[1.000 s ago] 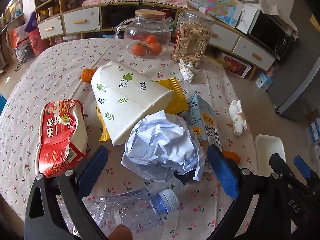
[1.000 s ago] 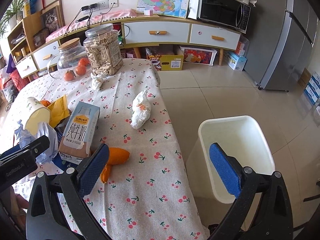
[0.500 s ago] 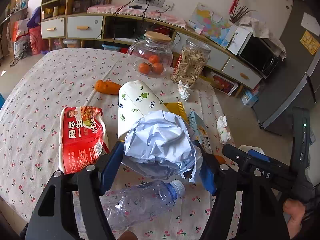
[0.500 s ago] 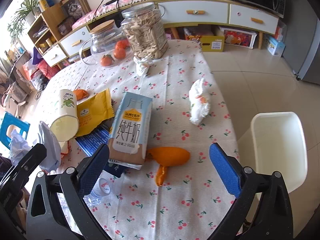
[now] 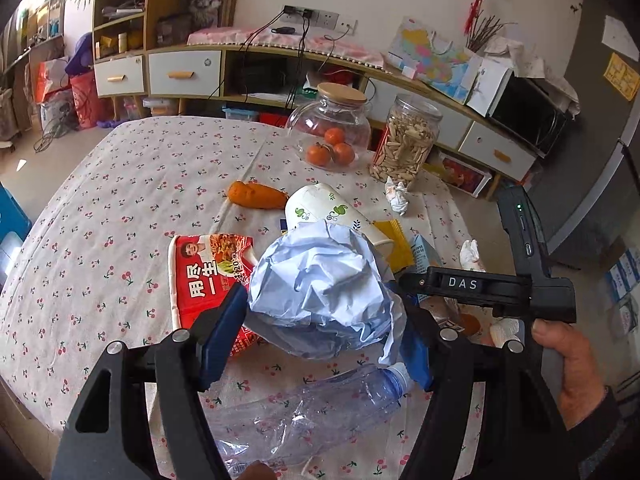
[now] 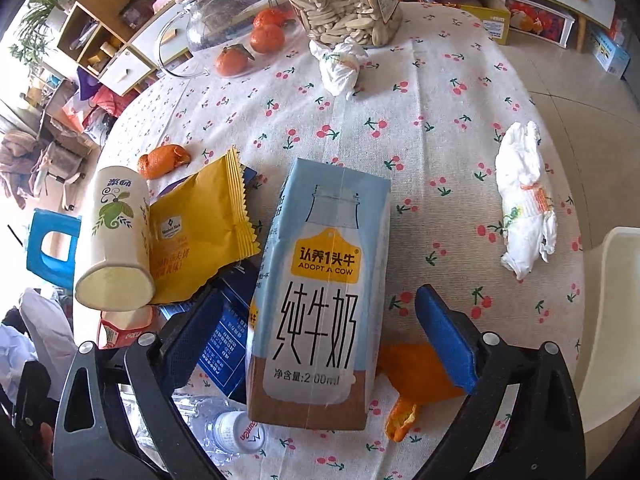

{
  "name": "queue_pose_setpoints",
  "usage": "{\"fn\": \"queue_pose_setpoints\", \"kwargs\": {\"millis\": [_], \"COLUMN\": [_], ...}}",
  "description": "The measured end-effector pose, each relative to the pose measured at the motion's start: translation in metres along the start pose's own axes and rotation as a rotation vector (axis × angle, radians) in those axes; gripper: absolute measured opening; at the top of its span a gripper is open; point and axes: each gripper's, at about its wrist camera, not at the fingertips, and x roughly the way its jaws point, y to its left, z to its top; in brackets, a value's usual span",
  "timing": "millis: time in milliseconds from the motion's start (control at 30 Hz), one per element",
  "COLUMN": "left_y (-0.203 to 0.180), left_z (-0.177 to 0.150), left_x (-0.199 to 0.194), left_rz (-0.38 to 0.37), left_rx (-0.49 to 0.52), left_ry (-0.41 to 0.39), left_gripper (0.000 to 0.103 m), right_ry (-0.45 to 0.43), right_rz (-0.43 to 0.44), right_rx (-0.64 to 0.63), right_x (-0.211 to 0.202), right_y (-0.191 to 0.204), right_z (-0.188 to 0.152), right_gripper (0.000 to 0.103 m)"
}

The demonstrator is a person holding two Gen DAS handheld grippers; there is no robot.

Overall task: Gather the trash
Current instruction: 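Grasp the crumpled blue-white paper with the left gripper while the right gripper grasps the milk carton, then carry the paper and milk carton to the white bin and release both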

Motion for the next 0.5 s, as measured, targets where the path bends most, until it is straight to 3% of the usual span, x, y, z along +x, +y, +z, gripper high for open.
{"fn": "queue_pose_setpoints", "kwargs": {"millis": [167, 367, 500], "left_y": [0.008, 0.016, 0.020], "left_z": [0.000, 0.003, 0.005], "left_x": [0.003, 0.003, 0.000], "left_rz": [0.023, 0.052, 0.088], "left_rx": [-0.013, -0.049, -0.061], "left_ry": [0.003, -0.005, -0.031], "left_gripper": [0.068, 0.068, 0.068], "right_ry": [-0.003, -0.037, -0.121], "right_rz": [0.061, 0.018, -0.023], "right_rx": [0.022, -0.023, -0.084], "right_x": [-0.001, -0.011, -0.033], "right_y": [-0.002, 0.011, 0.028], "right_z": [0.003, -0.006, -0.016], "right_gripper": [0.056, 0.055, 0.055]}}
